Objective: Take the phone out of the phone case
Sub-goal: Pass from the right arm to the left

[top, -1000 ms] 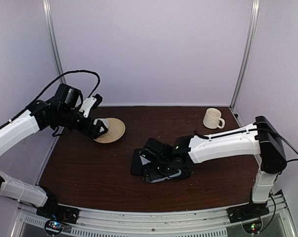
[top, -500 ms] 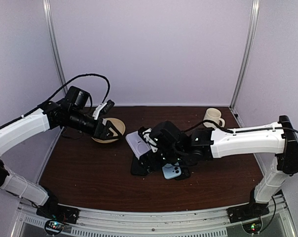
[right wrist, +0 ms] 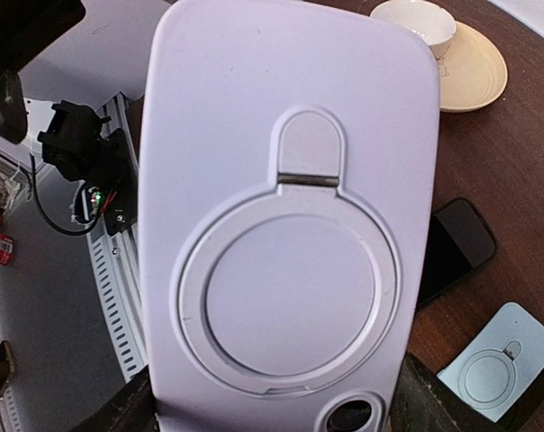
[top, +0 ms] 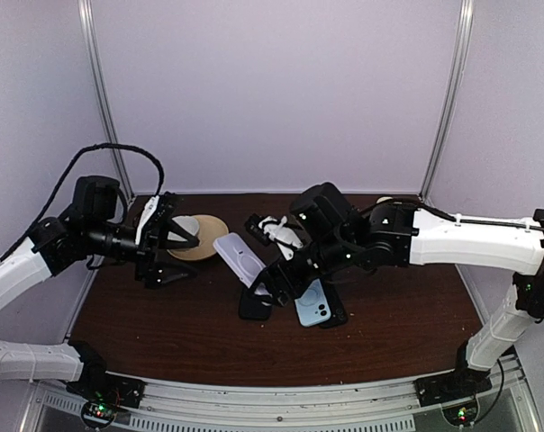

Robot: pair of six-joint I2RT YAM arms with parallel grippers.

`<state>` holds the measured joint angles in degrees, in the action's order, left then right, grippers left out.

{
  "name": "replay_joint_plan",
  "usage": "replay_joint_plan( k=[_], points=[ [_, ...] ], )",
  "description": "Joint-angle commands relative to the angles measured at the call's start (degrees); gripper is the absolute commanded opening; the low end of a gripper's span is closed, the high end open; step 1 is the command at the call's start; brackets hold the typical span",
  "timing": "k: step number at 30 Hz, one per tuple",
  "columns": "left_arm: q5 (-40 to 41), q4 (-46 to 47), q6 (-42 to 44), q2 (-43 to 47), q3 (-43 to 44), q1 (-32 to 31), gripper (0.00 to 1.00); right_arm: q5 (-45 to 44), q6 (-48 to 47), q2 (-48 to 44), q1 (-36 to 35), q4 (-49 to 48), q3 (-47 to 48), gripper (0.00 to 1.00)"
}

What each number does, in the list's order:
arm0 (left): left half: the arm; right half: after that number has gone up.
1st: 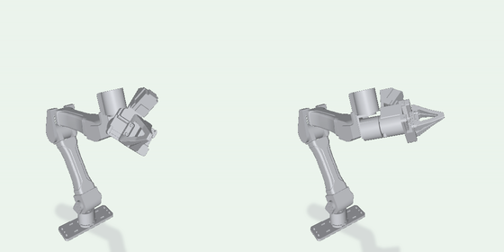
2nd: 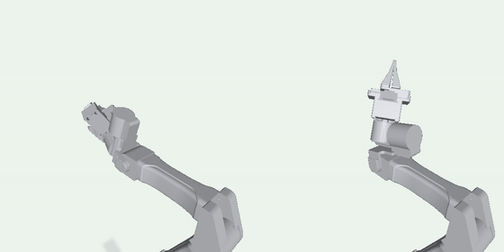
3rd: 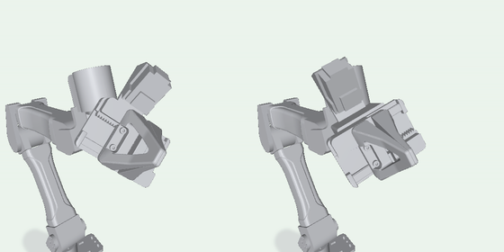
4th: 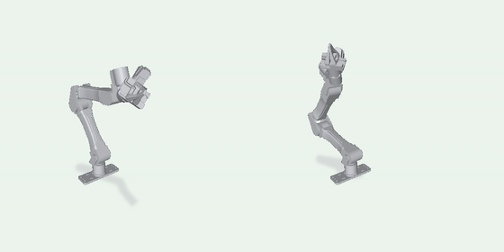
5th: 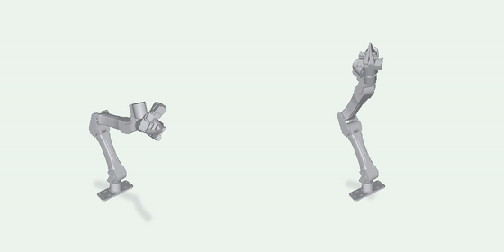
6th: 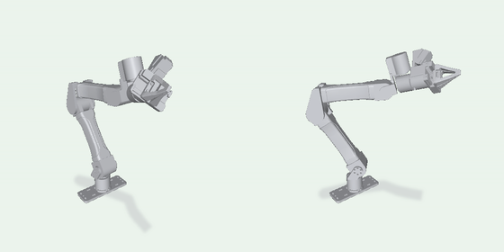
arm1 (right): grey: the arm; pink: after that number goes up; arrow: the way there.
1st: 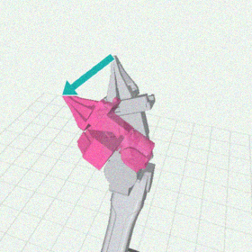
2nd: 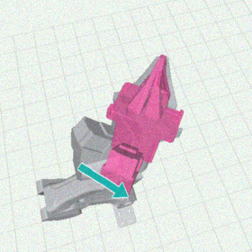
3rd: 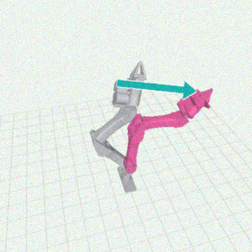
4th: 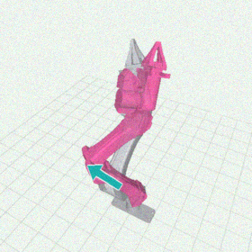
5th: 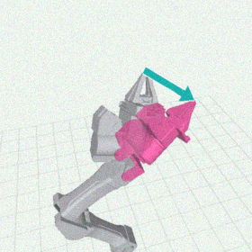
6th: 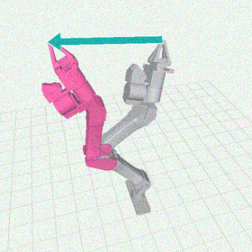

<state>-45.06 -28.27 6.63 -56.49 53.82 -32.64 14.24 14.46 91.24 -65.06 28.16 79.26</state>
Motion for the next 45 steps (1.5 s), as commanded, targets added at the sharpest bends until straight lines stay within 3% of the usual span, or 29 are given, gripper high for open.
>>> replay_joint_plan(
  k=[1,5,8,14,22,35,39,44,45],
  points=[
    [-5.16,4.63,25.01,4.72,-5.53,-0.67,0.83,11.14,1.64,0.24,2.26,5.63,4.03,0.58],
    [-5.77,4.62,41.28,7.91,-9.62,-2.42,0.78,19.71,1.53,2.78,3.26,11.59,7.03,0.58],
    [-5.8,5.02,44.2,6.6,-9.2,-3.78,0.7,23.24,0.25,4.42,3.27,15.42,8.79,0.58],
    [3.86,1.72,52.2,3.95,-7.27,-10.35,0.69,26.58,-3.2,7.16,3.26,21.45,12.09,0.59],
    [8.66,1.05,55.98,0.75,-7.29,-15.15,0.57,29.35,-4.64,10.11,2.98,24.14,14.73,0.59],
    [10.22,3.98,55.77,-1.67,-8.61,-16.17,0.43,28.92,-7.22,11.77,0.33,26.88,17.02,0.59],
    [10.31,3.97,55.68,-1.82,-8.81,-16.52,0.3,29.09,-6.79,11.41,-0.02,26.21,16.89,0.59],
    [9.48,3.89,55.51,-1.53,-8.7,-16.83,0.02,27.9,-5.93,11.58,-0.09,25.88,17.01,0.58],
    [9.42,3.92,55.55,-1.36,-8.8,-16.84,0.0,27.41,-5.6,11.53,-0.08,25.9,17.21,0.58]
  ],
)
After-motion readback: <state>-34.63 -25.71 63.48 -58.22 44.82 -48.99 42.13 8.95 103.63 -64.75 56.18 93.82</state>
